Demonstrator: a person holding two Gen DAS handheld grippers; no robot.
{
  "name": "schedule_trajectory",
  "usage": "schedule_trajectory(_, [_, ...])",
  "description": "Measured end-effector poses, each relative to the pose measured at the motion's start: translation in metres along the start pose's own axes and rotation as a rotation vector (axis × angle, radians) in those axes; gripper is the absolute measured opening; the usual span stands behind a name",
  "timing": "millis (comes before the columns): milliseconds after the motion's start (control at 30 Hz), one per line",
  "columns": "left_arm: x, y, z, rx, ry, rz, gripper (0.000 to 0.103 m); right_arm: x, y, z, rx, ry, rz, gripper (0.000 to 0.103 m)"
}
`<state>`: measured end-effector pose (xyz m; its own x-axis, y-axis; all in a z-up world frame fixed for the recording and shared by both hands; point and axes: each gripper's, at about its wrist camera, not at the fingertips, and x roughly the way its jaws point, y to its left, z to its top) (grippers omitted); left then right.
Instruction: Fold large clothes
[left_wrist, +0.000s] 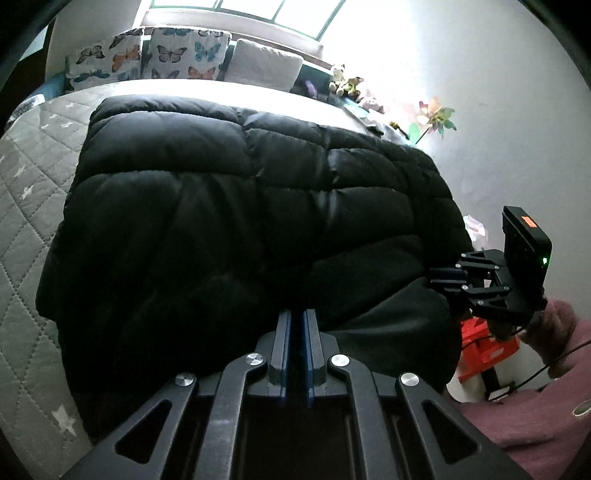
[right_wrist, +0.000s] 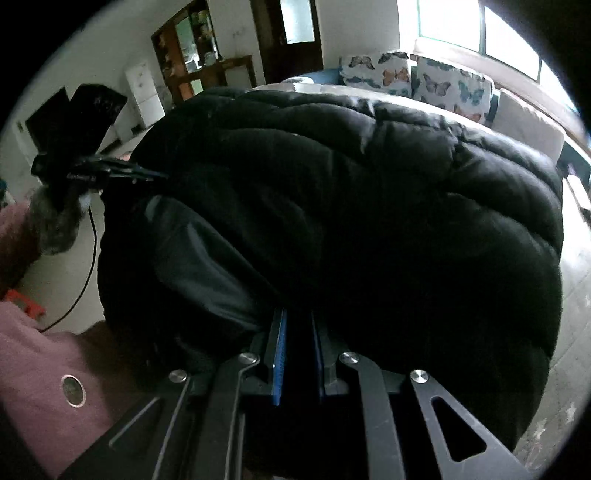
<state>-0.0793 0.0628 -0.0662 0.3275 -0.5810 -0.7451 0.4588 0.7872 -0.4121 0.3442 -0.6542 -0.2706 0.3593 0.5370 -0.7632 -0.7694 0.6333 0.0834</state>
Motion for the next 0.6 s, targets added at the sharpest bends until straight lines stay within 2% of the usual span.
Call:
schedule_trajectory(100, [-0.001, 0.001, -0.002, 0.014, 0.013, 0.023, 0.009, -0.013, -0.002, 0.013, 0.001, 0.034, 0.022, 0.015])
schedule_trajectory(167, [-0.001, -0.002, -0.005, 0.030, 0.014, 0.046, 0.009, -0.026, -0.013, 0.027, 0.038, 0.022, 0.024, 0.015])
schedule_trajectory(267, [-0.003, 0.000, -0.009, 0.022, 0.010, 0.045, 0.009, -0.046, -0.028, 0.044, 0.061, -0.041, -0.012, 0.015])
schedule_trajectory(367, [-0.005, -0.001, -0.009, -0.003, 0.012, 0.029, 0.009, -0.058, -0.050, 0.065, 0.080, -0.090, -0.127, 0.017])
schedule_trajectory(433, [-0.005, -0.001, -0.011, -0.003, 0.013, 0.030, 0.009, -0.047, -0.067, 0.073, 0.108, -0.057, -0.196, 0.020])
schedule_trajectory(533, [-0.009, -0.004, -0.013, 0.005, 0.013, 0.043, 0.009, -0.013, -0.079, 0.063, 0.121, 0.029, -0.227, 0.021])
schedule_trajectory(600, [-0.013, -0.006, -0.013, -0.015, 0.025, 0.042, 0.009, 0.002, -0.079, 0.054, 0.120, 0.007, -0.241, 0.021])
